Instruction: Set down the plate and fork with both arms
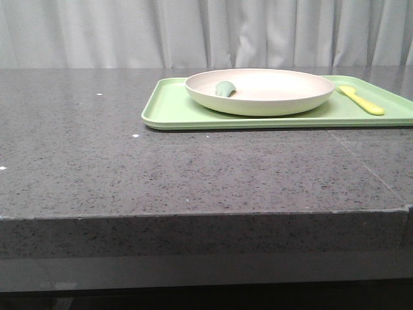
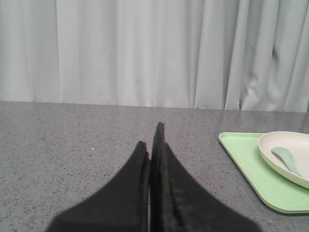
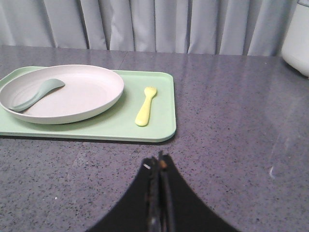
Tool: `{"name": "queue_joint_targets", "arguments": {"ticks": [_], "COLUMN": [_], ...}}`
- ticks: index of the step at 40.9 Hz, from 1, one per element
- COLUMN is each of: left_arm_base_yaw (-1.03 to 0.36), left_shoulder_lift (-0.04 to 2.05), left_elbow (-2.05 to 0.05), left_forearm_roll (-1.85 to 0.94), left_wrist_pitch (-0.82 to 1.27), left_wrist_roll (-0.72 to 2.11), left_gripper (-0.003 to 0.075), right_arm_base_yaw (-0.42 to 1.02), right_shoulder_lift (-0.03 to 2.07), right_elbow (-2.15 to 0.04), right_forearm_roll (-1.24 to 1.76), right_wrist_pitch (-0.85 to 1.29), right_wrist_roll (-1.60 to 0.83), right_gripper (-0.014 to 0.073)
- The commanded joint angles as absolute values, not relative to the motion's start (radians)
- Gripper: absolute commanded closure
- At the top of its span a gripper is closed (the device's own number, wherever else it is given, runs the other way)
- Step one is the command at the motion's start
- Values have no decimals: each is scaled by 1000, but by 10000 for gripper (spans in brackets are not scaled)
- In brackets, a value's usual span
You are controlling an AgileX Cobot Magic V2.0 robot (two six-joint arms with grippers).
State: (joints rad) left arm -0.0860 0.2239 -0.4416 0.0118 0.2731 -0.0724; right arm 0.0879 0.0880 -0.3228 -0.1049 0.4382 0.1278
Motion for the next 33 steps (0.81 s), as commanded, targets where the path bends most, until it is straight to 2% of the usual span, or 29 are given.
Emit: {"name": "queue_joint_targets", "arguments": {"ticks": [1, 9, 23, 33], "left_arm_base_yaw": [-91, -75, 20, 38], "left_shoulder_lift": [234, 196, -28, -28], "left_elbow": [-467, -382, -112, 11], "left_forearm_roll": [11, 13, -8, -11], "left_wrist_pitch": [191, 179, 175, 86], "left_wrist_roll": [-73, -73, -73, -73], "left_gripper": [738, 738, 738, 738], "right_arm_base_yaw": [86, 86, 86, 86], "right_shoulder_lift": [99, 99, 99, 99], "right_elbow": [-349, -349, -349, -349], "right_forearm_roll": [-122, -122, -122, -122], "right_wrist_pitch": [348, 348, 348, 349], "right_wrist_roll": [121, 121, 121, 121], "right_gripper": [655, 655, 655, 655]}}
